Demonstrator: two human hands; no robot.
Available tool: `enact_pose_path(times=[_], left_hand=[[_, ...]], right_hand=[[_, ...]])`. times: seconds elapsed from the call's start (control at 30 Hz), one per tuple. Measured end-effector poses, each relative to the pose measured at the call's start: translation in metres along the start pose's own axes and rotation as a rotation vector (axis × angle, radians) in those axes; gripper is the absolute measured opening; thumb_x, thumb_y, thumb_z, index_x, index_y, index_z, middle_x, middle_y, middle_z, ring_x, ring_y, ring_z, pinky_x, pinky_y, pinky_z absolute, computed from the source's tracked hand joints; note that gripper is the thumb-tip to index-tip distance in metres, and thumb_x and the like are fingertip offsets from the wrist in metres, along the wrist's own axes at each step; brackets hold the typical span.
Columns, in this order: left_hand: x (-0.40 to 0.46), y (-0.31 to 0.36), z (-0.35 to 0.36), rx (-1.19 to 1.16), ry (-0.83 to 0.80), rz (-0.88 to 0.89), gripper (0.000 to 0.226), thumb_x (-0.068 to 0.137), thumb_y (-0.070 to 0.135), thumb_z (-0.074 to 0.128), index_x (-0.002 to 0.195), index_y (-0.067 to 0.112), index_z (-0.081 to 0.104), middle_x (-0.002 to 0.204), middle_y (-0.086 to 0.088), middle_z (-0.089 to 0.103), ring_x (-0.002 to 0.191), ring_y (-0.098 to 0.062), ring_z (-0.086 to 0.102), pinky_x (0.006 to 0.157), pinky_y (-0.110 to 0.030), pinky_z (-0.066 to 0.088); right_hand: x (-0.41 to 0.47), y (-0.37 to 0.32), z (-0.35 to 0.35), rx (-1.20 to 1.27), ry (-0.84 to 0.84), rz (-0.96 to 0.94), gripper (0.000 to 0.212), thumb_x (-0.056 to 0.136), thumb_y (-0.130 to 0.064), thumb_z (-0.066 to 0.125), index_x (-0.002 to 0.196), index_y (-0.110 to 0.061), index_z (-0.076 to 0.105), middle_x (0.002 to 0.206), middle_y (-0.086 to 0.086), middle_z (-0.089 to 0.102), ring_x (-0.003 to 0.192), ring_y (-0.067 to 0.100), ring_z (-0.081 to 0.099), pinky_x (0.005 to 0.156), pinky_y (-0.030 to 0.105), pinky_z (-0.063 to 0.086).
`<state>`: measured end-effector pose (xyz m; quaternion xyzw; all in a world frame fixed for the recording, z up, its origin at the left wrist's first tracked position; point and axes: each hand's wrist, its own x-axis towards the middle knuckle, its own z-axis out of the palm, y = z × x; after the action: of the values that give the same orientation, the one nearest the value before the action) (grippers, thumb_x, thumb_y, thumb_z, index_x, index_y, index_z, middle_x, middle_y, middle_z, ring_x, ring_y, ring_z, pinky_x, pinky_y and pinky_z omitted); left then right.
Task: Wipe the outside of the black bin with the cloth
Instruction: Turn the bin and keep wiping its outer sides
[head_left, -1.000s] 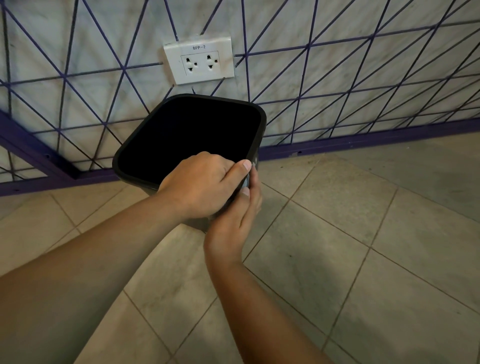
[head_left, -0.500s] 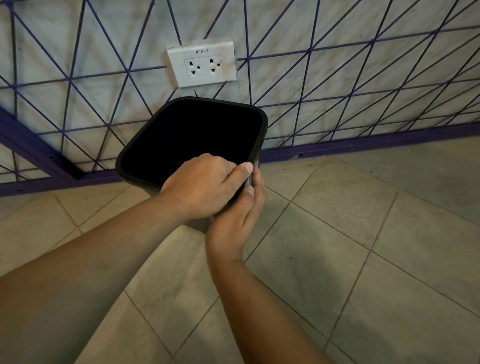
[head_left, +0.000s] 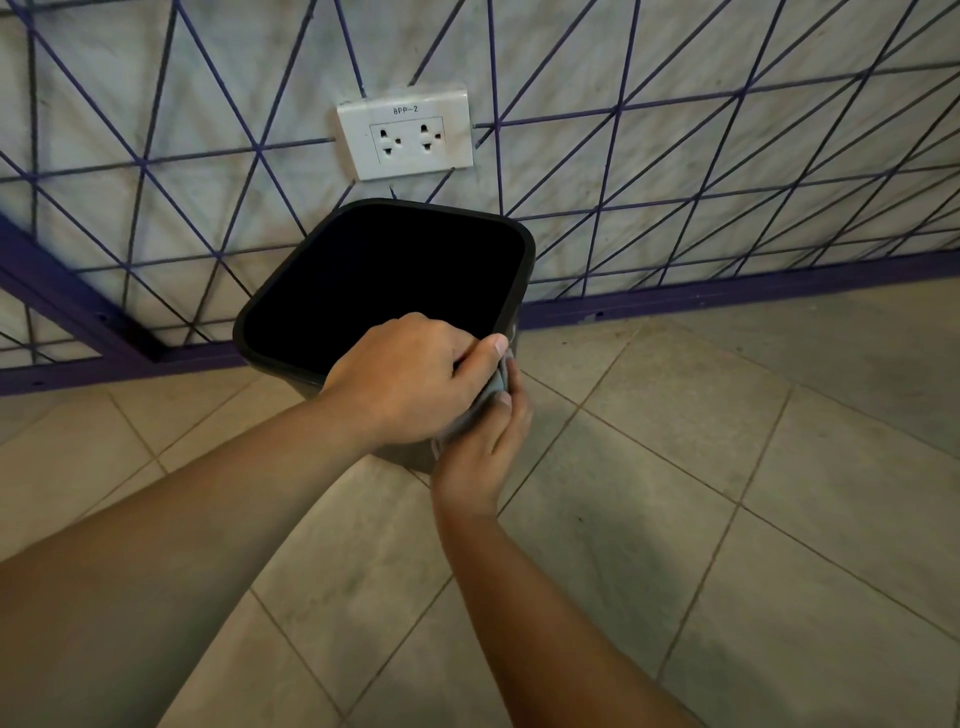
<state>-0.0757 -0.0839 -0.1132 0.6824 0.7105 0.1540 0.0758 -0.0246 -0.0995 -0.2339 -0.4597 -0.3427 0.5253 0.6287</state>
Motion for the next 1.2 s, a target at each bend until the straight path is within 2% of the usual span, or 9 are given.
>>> enact_pose_path(times=[0.1,0.2,0.4,0.57,0.73,0.83,0.97,1.1,1.2], left_hand=[[0.000,-0.002,0.000,0.000,-0.002,-0.002,0.058,0.099,0.053,0.034,0.054,0.022,0.051,0.045,0.003,0.049,0.043,-0.010,0.049,0.047,-0.029,0.036],[0.000,-0.001,0.000,-0.003,-0.006,0.001,0.059,0.100,0.053,0.036,0.053,0.021,0.051,0.044,0.002,0.049,0.041,-0.011,0.048,0.046,-0.029,0.036],[0.000,-0.004,0.000,-0.005,0.001,0.019,0.056,0.098,0.053,0.037,0.051,0.024,0.047,0.042,0.004,0.047,0.041,-0.008,0.047,0.047,-0.027,0.031],[0.000,-0.001,0.000,-0.008,0.004,0.021,0.057,0.099,0.052,0.037,0.051,0.021,0.046,0.043,0.002,0.046,0.040,-0.012,0.046,0.045,-0.030,0.033],[-0.001,-0.001,-0.001,-0.005,0.002,0.017,0.057,0.100,0.050,0.039,0.051,0.022,0.046,0.042,0.004,0.045,0.039,-0.009,0.045,0.046,-0.027,0.030],[0.000,0.000,-0.001,-0.020,-0.007,-0.002,0.059,0.100,0.050,0.040,0.050,0.020,0.045,0.041,0.003,0.044,0.038,-0.012,0.044,0.044,-0.028,0.032],[-0.001,-0.001,-0.001,-0.012,0.000,0.000,0.057,0.099,0.051,0.039,0.052,0.021,0.049,0.043,0.003,0.048,0.041,-0.010,0.048,0.045,-0.029,0.036],[-0.001,0.002,-0.001,-0.021,0.012,-0.009,0.060,0.100,0.050,0.039,0.049,0.021,0.043,0.040,0.003,0.043,0.037,-0.011,0.042,0.044,-0.028,0.031],[-0.001,0.000,-0.001,-0.033,0.028,-0.004,0.058,0.100,0.051,0.040,0.049,0.023,0.043,0.041,0.003,0.044,0.038,-0.010,0.045,0.045,-0.027,0.031]], right_hand=[[-0.013,-0.021,0.005,-0.020,-0.071,-0.048,0.044,0.101,-0.046,0.034,0.140,-0.058,0.050,0.155,-0.009,0.048,0.149,0.024,0.043,0.120,0.055,0.039],[-0.008,-0.003,-0.005,-0.084,-0.050,-0.049,0.045,0.098,-0.047,0.032,0.141,-0.048,0.045,0.151,-0.001,0.049,0.145,0.023,0.046,0.119,0.057,0.039],[-0.016,-0.023,0.003,-0.046,-0.076,-0.056,0.044,0.100,-0.043,0.034,0.141,-0.046,0.047,0.152,-0.011,0.050,0.147,0.019,0.045,0.121,0.048,0.039],[0.002,0.000,-0.006,-0.034,-0.023,0.041,0.046,0.091,-0.053,0.035,0.133,-0.051,0.054,0.147,-0.005,0.055,0.142,0.024,0.049,0.118,0.057,0.041],[-0.016,-0.018,0.000,-0.078,-0.037,-0.050,0.043,0.098,-0.046,0.033,0.139,-0.050,0.046,0.148,-0.011,0.052,0.143,0.020,0.047,0.119,0.051,0.041],[-0.003,0.002,-0.005,-0.035,0.002,0.103,0.044,0.088,-0.057,0.033,0.128,-0.057,0.051,0.145,-0.007,0.055,0.139,0.025,0.050,0.114,0.057,0.044],[-0.015,-0.028,0.006,-0.017,-0.038,-0.005,0.043,0.094,-0.049,0.035,0.134,-0.051,0.051,0.145,-0.019,0.055,0.143,0.014,0.048,0.118,0.039,0.042],[-0.002,0.002,-0.003,0.000,0.029,0.157,0.047,0.094,-0.050,0.033,0.135,-0.044,0.054,0.144,0.000,0.057,0.136,0.023,0.053,0.115,0.054,0.046],[-0.010,-0.010,0.002,0.014,0.010,0.100,0.050,0.092,-0.055,0.034,0.135,-0.046,0.057,0.145,-0.010,0.058,0.140,0.018,0.051,0.116,0.048,0.044]])
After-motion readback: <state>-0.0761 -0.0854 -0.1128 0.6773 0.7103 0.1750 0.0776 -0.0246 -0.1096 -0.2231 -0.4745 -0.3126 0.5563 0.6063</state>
